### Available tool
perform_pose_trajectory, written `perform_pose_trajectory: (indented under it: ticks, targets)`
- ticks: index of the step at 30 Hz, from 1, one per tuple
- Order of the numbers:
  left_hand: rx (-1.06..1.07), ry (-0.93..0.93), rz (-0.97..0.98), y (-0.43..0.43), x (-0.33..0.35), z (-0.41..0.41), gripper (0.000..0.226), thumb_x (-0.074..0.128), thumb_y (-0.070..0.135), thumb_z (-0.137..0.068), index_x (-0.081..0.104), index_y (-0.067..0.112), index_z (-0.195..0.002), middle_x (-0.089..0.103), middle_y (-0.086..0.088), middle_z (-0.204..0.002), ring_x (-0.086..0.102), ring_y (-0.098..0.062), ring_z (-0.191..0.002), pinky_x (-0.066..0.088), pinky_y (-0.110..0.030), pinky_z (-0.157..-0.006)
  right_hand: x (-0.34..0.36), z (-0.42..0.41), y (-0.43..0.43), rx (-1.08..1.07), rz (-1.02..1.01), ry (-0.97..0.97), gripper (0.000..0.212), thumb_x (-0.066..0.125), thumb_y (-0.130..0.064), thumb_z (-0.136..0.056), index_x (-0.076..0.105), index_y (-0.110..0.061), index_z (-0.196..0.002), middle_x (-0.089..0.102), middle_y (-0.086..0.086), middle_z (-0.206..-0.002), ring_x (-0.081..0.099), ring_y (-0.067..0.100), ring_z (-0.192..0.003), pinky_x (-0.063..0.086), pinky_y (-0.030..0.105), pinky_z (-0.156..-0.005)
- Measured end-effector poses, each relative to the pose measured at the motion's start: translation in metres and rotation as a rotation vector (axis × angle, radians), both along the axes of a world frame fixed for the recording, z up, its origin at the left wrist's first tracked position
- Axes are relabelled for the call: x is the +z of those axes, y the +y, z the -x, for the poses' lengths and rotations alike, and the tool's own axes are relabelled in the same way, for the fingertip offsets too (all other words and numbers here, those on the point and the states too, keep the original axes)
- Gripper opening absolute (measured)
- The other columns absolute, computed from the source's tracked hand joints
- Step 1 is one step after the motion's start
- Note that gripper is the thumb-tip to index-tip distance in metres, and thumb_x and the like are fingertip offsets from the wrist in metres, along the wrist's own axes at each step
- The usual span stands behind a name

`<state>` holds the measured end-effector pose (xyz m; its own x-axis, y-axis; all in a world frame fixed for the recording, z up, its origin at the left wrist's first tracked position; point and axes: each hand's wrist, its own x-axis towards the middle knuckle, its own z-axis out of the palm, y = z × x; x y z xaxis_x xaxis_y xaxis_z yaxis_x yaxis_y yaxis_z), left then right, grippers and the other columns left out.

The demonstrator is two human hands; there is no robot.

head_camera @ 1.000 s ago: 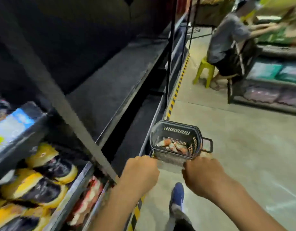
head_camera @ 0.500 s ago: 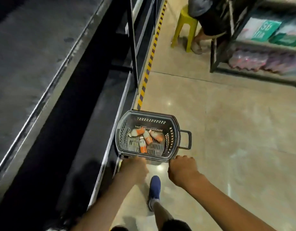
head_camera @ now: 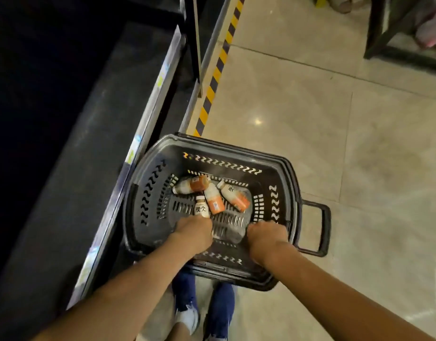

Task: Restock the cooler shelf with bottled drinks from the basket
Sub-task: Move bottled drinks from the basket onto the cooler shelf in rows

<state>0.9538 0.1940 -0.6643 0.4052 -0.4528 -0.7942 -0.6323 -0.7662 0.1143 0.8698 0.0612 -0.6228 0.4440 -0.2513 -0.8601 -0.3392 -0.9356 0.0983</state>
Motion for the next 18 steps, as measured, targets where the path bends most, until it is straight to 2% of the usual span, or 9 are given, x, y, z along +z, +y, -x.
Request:
perform_pose_trajectory:
  ticks: [2, 4, 7, 9, 11, 13, 16, 18]
  targets:
    - [0.019, 0.014, -0.016, -0.005, -0.063, -0.014, 0.027, 0.048, 0.023, -0.096, 0.062, 0.012, -0.116, 0.064, -0.011, -0.115, 0.061, -0.03, -0.105, 0.045, -0.036, -0.079, -0.066, -0.015, -0.011, 0.017, 0.026, -0.007, 0.043, 0.063, -0.023, -0.089, 0.055, -0.019, -0.132, 0.06, 0.004, -0.128, 0.056, 0.025, -0.118, 0.047, 0.039, -0.092]
    - [0.036, 0.011, -0.011, -0.008, -0.124, -0.026, 0.029, 0.051, 0.027, -0.094, 0.062, 0.014, -0.117, 0.063, -0.01, -0.117, 0.061, -0.029, -0.107, 0.047, -0.037, -0.084, -0.132, -0.028, -0.023, -0.021, 0.031, -0.032, 0.043, 0.064, -0.027, -0.089, 0.053, -0.019, -0.13, 0.059, 0.005, -0.126, 0.056, 0.024, -0.116, 0.046, 0.038, -0.092]
    - [0.141, -0.009, -0.021, -0.008, -0.214, -0.039, 0.04, 0.058, 0.037, -0.09, 0.054, 0.016, -0.124, 0.058, -0.009, -0.126, 0.056, -0.029, -0.116, 0.046, -0.039, -0.092, -0.229, -0.047, -0.04, -0.239, -0.014, -0.126, 0.043, 0.067, -0.025, -0.088, 0.054, -0.016, -0.128, 0.055, 0.008, -0.132, 0.055, 0.026, -0.119, 0.046, 0.04, -0.098]
    - [0.423, 0.013, -0.038, -0.011, -0.269, -0.041, 0.061, 0.067, 0.039, -0.083, 0.044, 0.015, -0.135, 0.054, -0.009, -0.133, 0.052, -0.03, -0.122, 0.043, -0.042, -0.097, -0.289, -0.057, -0.05, -0.364, -0.014, -0.209, 0.056, 0.066, -0.029, -0.087, 0.044, -0.012, -0.137, 0.046, 0.012, -0.141, 0.048, 0.03, -0.126, 0.042, 0.042, -0.103]
    - [0.788, 0.115, -0.032, -0.015, -0.314, -0.038, 0.088, 0.077, 0.036, -0.077, 0.028, 0.013, -0.147, 0.047, -0.01, -0.144, 0.046, -0.031, -0.131, 0.04, -0.041, -0.104, -0.342, -0.068, -0.055, -0.371, 0.0, -0.276, 0.071, 0.068, -0.031, -0.084, 0.033, -0.01, -0.142, 0.039, 0.015, -0.144, 0.039, 0.033, -0.133, 0.036, 0.044, -0.107]
    - [1.019, 0.166, -0.017, -0.019, -0.352, -0.029, 0.108, 0.082, 0.028, -0.074, 0.009, 0.01, -0.153, 0.039, -0.015, -0.151, 0.042, -0.033, -0.135, 0.039, -0.04, -0.107, -0.385, -0.075, -0.053, -0.348, 0.01, -0.308, 0.072, 0.07, -0.031, -0.08, 0.033, -0.01, -0.139, 0.042, 0.016, -0.142, 0.038, 0.034, -0.133, 0.033, 0.043, -0.109]
    - [1.05, -0.008, 0.01, -0.015, -0.387, -0.019, 0.098, 0.082, 0.027, -0.072, 0.013, 0.02, -0.142, 0.049, -0.018, -0.138, 0.054, -0.037, -0.121, 0.048, -0.046, -0.098, -0.422, -0.076, -0.046, -0.385, 0.067, -0.392, 0.063, 0.069, -0.032, -0.08, 0.037, -0.014, -0.131, 0.048, 0.013, -0.135, 0.043, 0.034, -0.128, 0.037, 0.045, -0.106]
    - [1.017, -0.053, 0.019, -0.008, -0.393, -0.019, 0.088, 0.081, 0.034, -0.073, 0.021, 0.02, -0.137, 0.054, -0.015, -0.131, 0.058, -0.036, -0.115, 0.05, -0.044, -0.091, -0.429, -0.074, -0.045, -0.389, 0.107, -0.458, 0.06, 0.07, -0.038, -0.079, 0.04, -0.015, -0.126, 0.052, 0.01, -0.129, 0.047, 0.033, -0.123, 0.041, 0.045, -0.1]
